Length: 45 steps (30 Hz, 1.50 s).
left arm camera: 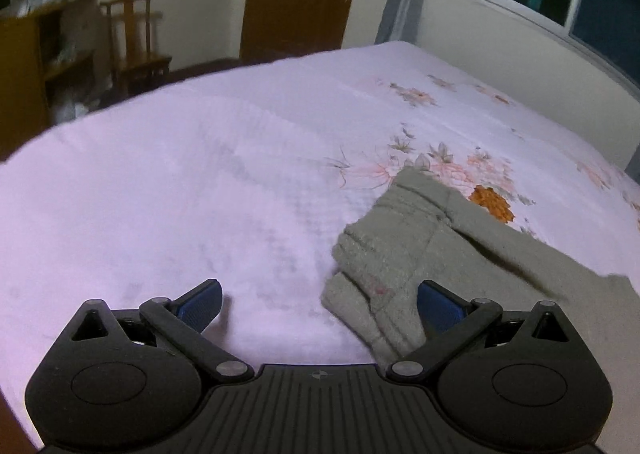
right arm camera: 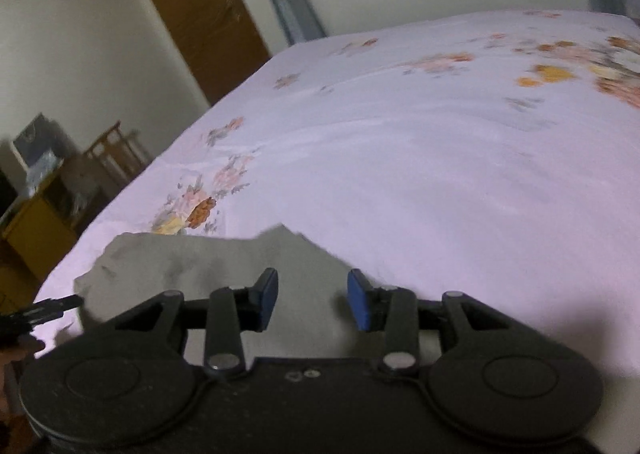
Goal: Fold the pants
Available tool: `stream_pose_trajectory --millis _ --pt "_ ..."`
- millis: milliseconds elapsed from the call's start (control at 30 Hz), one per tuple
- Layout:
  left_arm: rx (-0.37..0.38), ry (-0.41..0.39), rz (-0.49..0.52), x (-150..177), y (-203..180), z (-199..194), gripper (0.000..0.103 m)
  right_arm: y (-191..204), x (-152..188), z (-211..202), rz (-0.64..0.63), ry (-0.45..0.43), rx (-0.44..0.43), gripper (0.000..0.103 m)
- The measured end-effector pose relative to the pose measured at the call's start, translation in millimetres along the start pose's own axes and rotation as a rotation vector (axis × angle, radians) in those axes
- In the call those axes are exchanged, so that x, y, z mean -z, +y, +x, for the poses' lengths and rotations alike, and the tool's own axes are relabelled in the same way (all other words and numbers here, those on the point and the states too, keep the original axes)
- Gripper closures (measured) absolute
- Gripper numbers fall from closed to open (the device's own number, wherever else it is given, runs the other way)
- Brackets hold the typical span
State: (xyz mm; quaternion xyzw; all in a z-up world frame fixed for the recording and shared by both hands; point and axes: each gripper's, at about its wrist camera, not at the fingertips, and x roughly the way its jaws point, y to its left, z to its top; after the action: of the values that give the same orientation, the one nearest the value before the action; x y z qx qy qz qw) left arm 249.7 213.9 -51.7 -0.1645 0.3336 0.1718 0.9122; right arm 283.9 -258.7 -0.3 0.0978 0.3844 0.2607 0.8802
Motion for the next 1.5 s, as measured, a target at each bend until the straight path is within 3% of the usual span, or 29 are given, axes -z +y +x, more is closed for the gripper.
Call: stream_pose_trajectory --millis 167,267,433,500,600,667,733,833,900,1000,1100,1200,1267,1367,1433,1500 --pt "0.039 0.035 -0.057 4.2 -3.2 13.7 0.001 19.0 -13.5 58.2 -0.053 0.048 -0.028 0.072" --pt "0.041 0.036 -0.061 7.5 -7.1 15.7 0.007 23.8 -12.9 77.9 -0.081 0.085 -0.014 0.071" --pt "0.047 0.027 -0.090 9.1 -9.6 14.7 0.016 24.2 -11.1 81.9 -0.087 0.082 -0.004 0.075" --pt "0.052 0.024 -0.095 10.0 -12.2 14.7 0.016 22.8 -12.4 80.5 -0.089 0.059 0.009 0.072" --pt "0.052 0.030 -0.090 9.1 -15.6 16.0 0.016 21.6 -13.0 85.1 -0.094 0.102 -0.014 0.072" --pt "0.057 0.033 -0.083 9.4 -17.7 17.3 0.016 24.3 -12.6 85.0 -0.118 0.115 -0.041 0.077" --pt "0.116 0.050 -0.059 9.8 -21.9 19.0 0.048 29.4 -12.5 81.5 -0.169 0.111 -0.036 0.099" --pt "0.118 0.024 -0.022 7.0 -27.5 14.3 0.066 39.5 -11.6 79.4 -0.251 0.095 -0.008 0.103" --pt "0.144 -0.020 -0.047 4.7 -23.3 5.7 0.070 44.5 -12.9 74.3 -0.283 0.051 0.021 0.103" --pt "0.144 -0.040 -0.047 7.1 -21.3 2.6 0.070 49.6 -13.2 69.1 -0.317 -0.001 0.051 0.103" --pt "0.141 0.017 -0.090 14.1 -10.1 19.7 0.067 44.7 1.3 96.8 -0.351 0.100 0.114 0.103" --pt "0.171 0.036 -0.121 10.4 -1.4 17.3 0.065 42.2 -1.0 99.3 -0.314 0.101 0.125 0.103" --pt "0.189 0.027 -0.129 7.7 4.2 6.4 0.065 42.0 -8.6 85.7 -0.278 0.056 0.128 0.100" --pt "0.179 -0.027 -0.121 7.0 1.8 -8.5 0.065 52.3 -15.4 57.9 -0.283 -0.027 0.108 0.101" --pt "0.171 -0.060 -0.111 4.9 -3.9 -11.2 0.064 62.6 -13.3 52.3 -0.292 -0.035 0.048 0.101" --pt "0.144 -0.056 -0.121 2.8 -8.0 -3.0 0.056 77.8 -7.2 53.9 -0.308 -0.019 0.007 0.100"
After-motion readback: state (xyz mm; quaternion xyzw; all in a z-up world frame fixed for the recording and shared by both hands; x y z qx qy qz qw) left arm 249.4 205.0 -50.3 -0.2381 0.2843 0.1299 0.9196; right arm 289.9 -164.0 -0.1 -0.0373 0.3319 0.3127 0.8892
